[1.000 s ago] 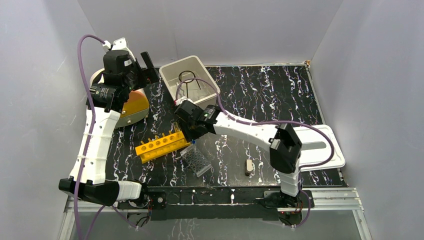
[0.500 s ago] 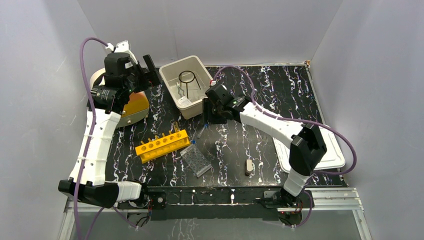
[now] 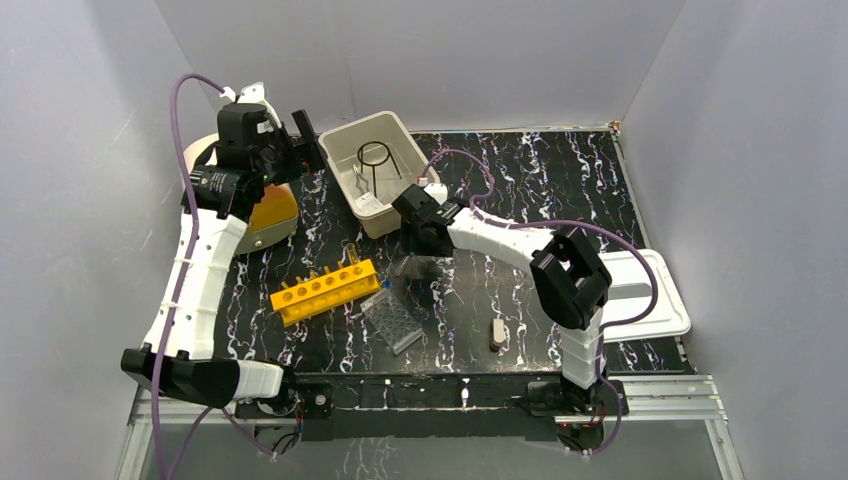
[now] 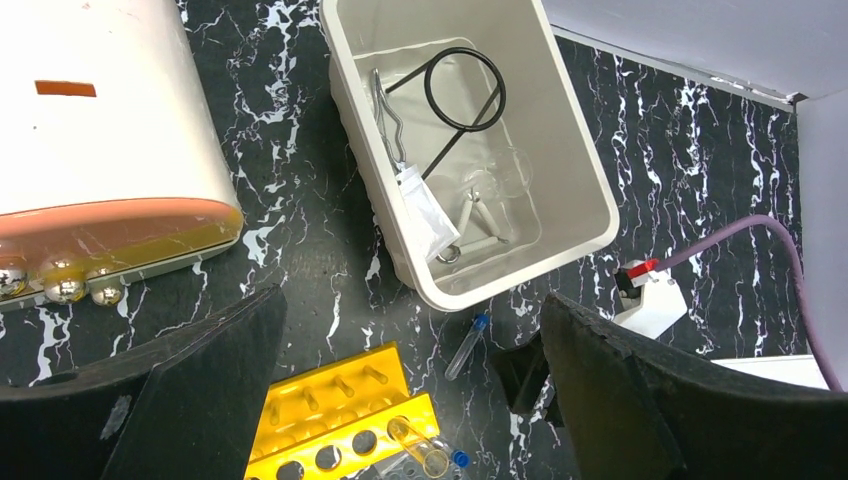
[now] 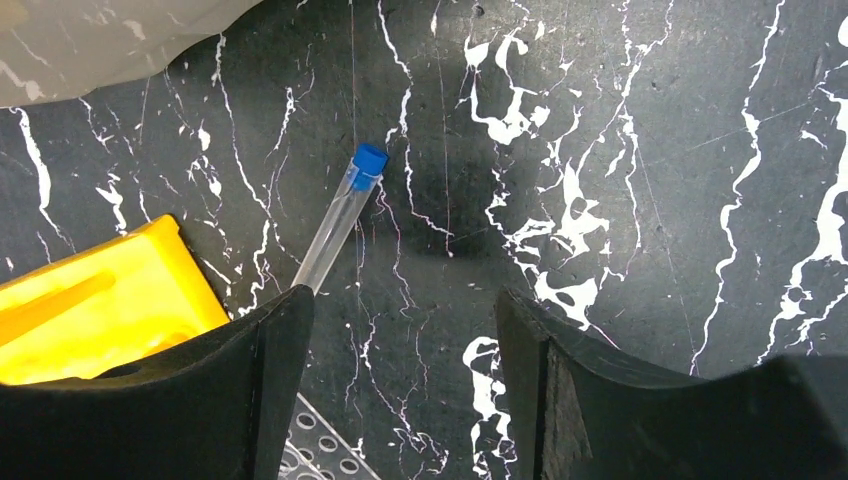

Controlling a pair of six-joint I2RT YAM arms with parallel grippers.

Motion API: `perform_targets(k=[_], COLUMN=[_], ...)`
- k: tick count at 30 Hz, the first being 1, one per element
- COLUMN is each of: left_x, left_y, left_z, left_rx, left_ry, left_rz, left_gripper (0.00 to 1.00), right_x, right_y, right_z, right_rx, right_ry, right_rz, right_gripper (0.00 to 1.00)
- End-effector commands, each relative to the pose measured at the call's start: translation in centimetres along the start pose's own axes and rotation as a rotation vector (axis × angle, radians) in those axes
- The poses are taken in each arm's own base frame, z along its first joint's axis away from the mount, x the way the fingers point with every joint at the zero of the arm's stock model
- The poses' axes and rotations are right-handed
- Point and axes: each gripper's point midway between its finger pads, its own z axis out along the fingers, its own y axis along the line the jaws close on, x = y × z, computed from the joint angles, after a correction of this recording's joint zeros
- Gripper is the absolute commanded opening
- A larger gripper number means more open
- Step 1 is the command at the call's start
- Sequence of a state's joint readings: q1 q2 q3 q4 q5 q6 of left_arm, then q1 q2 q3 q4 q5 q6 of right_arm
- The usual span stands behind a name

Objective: Organize the chemistry lab equipment

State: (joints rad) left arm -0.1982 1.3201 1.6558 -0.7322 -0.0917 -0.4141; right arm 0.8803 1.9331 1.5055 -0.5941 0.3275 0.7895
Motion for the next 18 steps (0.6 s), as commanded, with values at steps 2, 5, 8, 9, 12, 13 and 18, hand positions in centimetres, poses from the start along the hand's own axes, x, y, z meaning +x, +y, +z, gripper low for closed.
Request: perform_targets(k=[2,5,8,9,12,13,18], left_x=[-0.5,-0.6,-1.1,-1.2,-1.4,-1.3,-1.2], left_y=[-0.1,-0.1,-0.2,-0.2,-0.2,-0.1,0.1], left_z=[0.3,0.3,0.0,-0.1,-0.4,-0.5,-0.8], left_rx=[0.002,-0.003,0.001,0.003,0.003,-0.001,-0.002], left_ry=[-0.016,-0.020,-0.035,-0.040,-0.048,-0.050,-0.053], left_rz=[-0.009,-0.014,-0.015,-0.014,-0.012,-0.011,-0.012], left_gripper=[0.98,0.98,0.98,0.98,0.98,0.98,0.98], right_x=[-2.4,-2.1,-1.9,-1.7,-1.5,-1.4,-0.8], right_y=[2.5,3.0,3.5,3.6,3.5,3.5,3.4], right_z=[0.1,0.8,1.4,1.6,1.9,2.0,2.7], right_rx=[-0.040,-0.028,-0.013,-0.006,0.021,0.025,0.031], right_ry=[-0.101,-0.092,-0.085,-0.087,-0.091,-0.093,-0.090], right_rz=[0.032,0.001,-0.026,-0.038,-0.052,-0.054,-0.067], right_gripper=[0.77,0.79,0.80,0.80,0.80,0.80,0.78])
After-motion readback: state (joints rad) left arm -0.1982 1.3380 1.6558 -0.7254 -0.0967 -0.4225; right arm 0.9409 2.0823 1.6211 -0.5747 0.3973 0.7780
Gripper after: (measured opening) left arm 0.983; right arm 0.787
